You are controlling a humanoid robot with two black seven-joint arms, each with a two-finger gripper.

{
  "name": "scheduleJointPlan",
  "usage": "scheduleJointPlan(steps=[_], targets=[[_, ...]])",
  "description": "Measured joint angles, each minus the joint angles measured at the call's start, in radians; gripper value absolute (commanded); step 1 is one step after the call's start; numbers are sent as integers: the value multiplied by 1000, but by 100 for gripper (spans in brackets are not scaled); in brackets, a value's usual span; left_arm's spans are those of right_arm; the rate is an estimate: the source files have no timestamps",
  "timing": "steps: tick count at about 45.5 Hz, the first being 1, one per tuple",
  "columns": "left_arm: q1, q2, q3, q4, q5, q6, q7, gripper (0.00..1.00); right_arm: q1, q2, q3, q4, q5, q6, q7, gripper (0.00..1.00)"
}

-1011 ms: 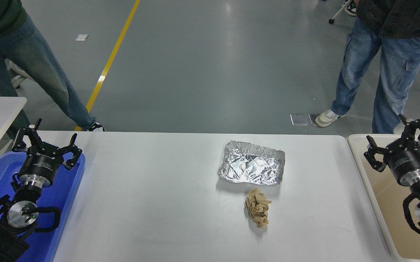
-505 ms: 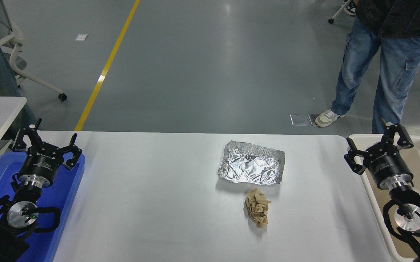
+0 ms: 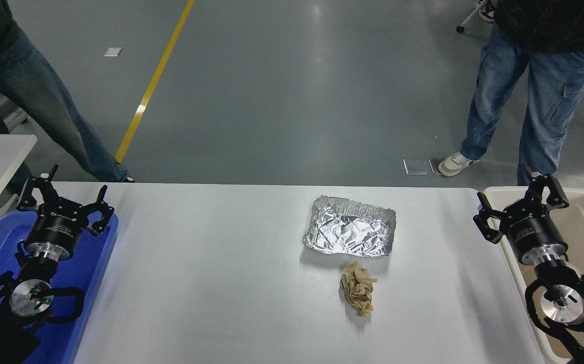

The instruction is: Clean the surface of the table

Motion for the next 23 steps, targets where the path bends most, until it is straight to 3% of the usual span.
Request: scheduleJointPlan(steps=[13, 23], targets=[[-1, 0, -1, 0, 0, 0, 0, 100, 54, -118, -175, 186, -105, -150, -102, 100], [-1, 0, -1, 0, 0, 0, 0, 100, 78, -211, -250, 357, -234, -202, -192, 100]])
